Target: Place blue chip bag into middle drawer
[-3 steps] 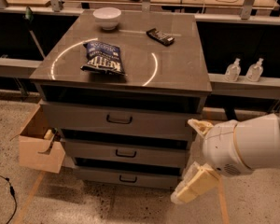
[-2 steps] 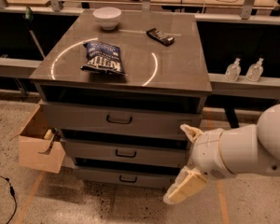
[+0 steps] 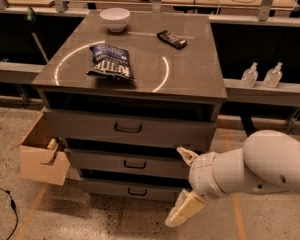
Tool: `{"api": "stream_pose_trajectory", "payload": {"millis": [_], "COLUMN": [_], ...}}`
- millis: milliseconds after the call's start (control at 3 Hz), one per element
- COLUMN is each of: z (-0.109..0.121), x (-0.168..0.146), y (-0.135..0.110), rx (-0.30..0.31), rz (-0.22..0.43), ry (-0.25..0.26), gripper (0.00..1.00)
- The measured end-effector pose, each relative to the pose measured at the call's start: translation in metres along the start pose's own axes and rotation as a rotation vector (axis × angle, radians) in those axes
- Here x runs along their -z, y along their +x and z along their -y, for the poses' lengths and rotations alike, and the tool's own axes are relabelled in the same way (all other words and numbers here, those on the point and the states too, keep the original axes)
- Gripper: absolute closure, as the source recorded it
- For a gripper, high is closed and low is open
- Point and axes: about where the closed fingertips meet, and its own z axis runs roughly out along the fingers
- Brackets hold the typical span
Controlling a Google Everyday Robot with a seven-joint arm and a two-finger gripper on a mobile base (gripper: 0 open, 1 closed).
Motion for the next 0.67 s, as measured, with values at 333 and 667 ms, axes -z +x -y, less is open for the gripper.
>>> {"api": "stream_pose_trajectory", "payload": {"millis": [333, 667], "z": [-0.0068, -0.0007], "x": [-0.0353, -0.0389], "y": [0.0155, 0.0168], "rx": [0.012, 0.015], "rz": [-0.022, -0.024], "ry": [-0.015, 0.012], "gripper": [0.0, 0.0]}}
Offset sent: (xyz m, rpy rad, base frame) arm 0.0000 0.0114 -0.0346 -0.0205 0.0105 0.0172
